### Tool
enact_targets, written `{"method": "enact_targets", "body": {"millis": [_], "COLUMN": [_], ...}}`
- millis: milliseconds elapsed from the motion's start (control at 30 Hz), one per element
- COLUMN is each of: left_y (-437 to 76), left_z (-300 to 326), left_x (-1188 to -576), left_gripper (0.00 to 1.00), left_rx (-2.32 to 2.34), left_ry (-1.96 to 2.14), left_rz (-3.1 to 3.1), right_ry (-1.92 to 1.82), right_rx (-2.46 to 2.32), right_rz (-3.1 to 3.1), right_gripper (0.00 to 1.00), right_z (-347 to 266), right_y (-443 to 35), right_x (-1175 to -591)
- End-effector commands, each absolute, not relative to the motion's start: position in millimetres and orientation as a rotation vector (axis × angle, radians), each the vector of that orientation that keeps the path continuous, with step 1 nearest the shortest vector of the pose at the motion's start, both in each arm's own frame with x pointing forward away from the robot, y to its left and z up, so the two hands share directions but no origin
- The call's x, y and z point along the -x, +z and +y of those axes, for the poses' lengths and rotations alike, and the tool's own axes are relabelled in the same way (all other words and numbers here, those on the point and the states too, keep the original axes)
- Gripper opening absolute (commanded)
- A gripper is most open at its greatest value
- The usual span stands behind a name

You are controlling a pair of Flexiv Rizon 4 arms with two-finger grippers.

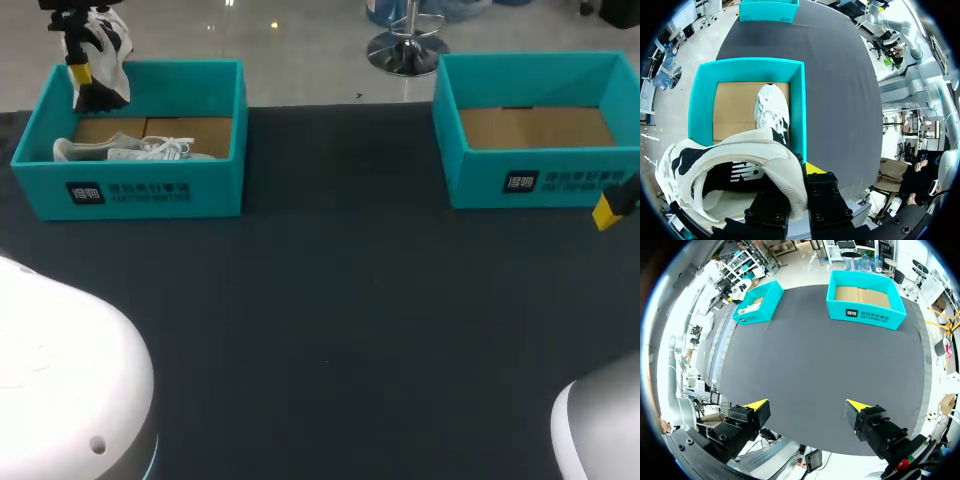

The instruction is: Take the shoe out of the shoebox, open the shoe tongue, remove and reinsert the insole, then place the shoe into the shoebox

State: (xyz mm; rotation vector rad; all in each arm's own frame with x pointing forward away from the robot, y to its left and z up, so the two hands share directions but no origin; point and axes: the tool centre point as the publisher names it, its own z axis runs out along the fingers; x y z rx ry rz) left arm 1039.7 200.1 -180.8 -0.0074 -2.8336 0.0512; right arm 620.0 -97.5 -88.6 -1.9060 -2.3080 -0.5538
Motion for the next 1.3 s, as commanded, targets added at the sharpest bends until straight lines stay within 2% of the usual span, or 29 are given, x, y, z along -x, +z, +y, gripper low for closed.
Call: {"method": "enact_targets", "body": {"millis": [33, 233, 433, 767, 1000, 1300], "left_y": [-178.4, -182.1, -185.6, -180.3, -189.4, -193.5], "left_z": [201.2, 203.0, 229.0, 283.4, 292.9, 292.3], "left_x": [-1040.5, -1044.4, -1048.1, -1050.0, -1052.0, -1057.0], "left_gripper": [0.00, 0.00, 0.00, 0.00, 0.00, 0.00], "left_rx": [0.010, 0.486, 1.214, 2.204, 2.435, 2.430], "left_ry": [0.049, -0.141, -0.325, -0.258, -0.397, -0.441], "left_rz": [-2.833, -2.840, -2.707, -1.884, -1.292, -1.245], "right_ry": [-0.545, -0.545, -0.545, -0.545, -0.545, -0.545], "right_rx": [1.905, 1.905, 1.905, 1.905, 1.905, 1.905], "right_rz": [-2.307, -2.307, -2.307, -2.307, -2.307, -2.307], "right_gripper": [1.00, 1.00, 1.00, 1.00, 1.00, 1.00], "right_z": [-97.4, -97.4, -97.4, -97.4, -97.4, -97.4], "right_y": [-87.3, -87.3, -87.3, -87.3, -87.3, -87.3], "right_x": [-622.6, -622.6, -622.6, -622.6, -622.6, -622.6]}}
